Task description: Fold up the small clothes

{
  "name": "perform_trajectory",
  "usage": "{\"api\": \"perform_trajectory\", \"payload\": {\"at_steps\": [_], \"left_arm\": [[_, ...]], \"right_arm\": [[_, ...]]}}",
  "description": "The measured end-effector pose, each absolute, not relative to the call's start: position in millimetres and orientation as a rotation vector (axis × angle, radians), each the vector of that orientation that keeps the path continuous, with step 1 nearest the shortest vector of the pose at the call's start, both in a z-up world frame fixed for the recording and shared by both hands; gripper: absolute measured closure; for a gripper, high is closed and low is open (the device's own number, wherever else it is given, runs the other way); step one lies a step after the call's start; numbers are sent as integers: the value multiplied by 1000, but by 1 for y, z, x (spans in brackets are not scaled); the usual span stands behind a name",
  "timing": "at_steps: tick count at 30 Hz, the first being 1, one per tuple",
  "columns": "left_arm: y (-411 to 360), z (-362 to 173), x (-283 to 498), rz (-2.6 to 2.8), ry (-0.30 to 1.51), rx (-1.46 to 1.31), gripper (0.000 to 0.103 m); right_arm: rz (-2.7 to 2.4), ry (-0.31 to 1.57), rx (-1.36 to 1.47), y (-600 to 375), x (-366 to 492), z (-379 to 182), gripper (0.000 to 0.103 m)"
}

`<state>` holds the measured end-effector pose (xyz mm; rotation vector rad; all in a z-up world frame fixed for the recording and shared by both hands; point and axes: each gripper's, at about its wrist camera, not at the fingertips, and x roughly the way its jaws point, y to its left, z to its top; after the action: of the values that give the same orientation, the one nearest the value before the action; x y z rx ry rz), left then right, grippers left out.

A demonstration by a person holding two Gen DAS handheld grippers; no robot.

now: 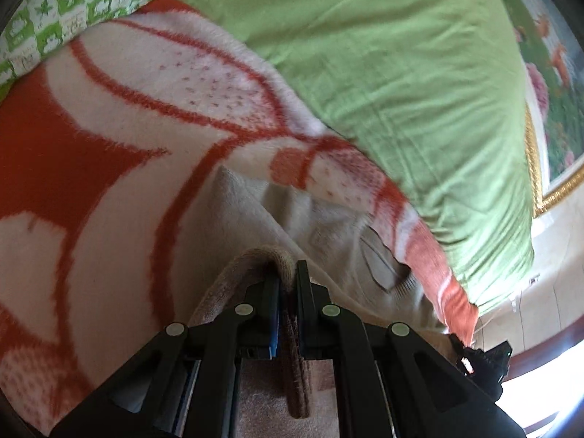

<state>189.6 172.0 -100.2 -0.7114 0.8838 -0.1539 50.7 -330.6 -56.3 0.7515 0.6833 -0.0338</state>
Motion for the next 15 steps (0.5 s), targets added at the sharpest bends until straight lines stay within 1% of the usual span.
{"api": "perform_trajectory", "payload": {"at_steps": [5, 7, 8, 10, 11, 12, 13, 14, 15], "left_arm": [[164, -112, 211, -160, 914, -660, 97], [163, -115, 215, -159, 935, -647, 97], [164, -114, 213, -169, 936, -643, 95], [165, -108, 208, -186, 931, -618, 89], [165, -103, 203, -204, 930, -598, 81], [165, -98, 197, -215, 926, -580, 69], [166, -93, 191, -220, 921, -557, 63], [168, -86, 183, -231, 912, -528, 60], [170, -81, 177, -242, 908, -507, 60]], "right_arm": [[-72, 688, 740, -334, 61, -67, 96], [-79, 694, 733, -333, 61, -68, 93], [-81, 698, 744, -334, 61, -68, 93], [-87, 709, 763, -335, 58, -64, 92], [-96, 715, 766, -335, 58, -62, 90], [-98, 716, 774, -335, 56, -59, 87], [-99, 711, 779, -336, 52, -55, 85], [-106, 704, 777, -336, 49, -51, 78], [-123, 684, 764, -336, 43, -44, 68]]}}
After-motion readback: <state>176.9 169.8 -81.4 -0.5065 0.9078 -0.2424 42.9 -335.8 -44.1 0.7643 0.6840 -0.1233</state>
